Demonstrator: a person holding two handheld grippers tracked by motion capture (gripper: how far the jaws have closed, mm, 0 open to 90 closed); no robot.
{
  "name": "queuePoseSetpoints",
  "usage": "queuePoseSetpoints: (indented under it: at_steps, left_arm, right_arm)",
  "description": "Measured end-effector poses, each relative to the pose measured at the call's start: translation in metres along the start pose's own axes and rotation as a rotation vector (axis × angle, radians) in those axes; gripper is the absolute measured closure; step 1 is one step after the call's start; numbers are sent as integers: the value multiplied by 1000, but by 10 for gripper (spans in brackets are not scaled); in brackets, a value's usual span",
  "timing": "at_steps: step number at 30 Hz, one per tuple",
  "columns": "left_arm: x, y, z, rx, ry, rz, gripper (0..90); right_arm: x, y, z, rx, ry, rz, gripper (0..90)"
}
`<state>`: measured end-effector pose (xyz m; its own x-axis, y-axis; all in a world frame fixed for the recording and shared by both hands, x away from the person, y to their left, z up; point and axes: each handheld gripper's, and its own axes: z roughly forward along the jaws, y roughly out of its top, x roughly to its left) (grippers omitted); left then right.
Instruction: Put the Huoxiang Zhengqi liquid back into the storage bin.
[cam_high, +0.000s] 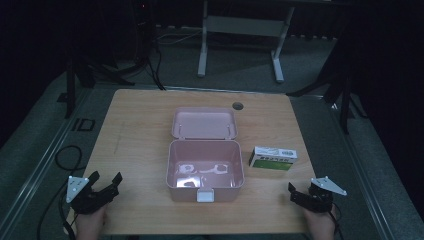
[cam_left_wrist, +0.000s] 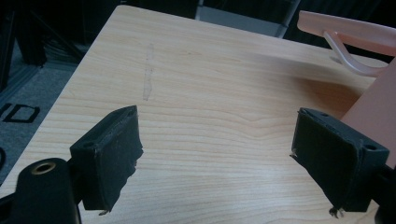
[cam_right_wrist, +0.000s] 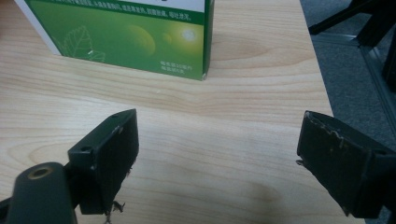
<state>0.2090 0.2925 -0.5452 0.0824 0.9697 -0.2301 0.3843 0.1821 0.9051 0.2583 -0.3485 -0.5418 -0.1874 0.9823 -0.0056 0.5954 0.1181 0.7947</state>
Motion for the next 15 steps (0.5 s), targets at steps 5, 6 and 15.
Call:
queuePoseSetpoints:
  at_steps: [5, 6, 15]
  left_arm:
    - [0, 0, -1, -2, -4, -6, 159]
    - [0, 0, -1, -1, -6, -8, 158]
    - [-1, 0, -1, 0, -17, -8, 159]
  right_arm:
    - [-3, 6, 2, 59, 32, 10, 121]
    - [-4, 8, 3, 74, 39, 3, 121]
    - [-17, 42, 8, 347, 159, -334, 127]
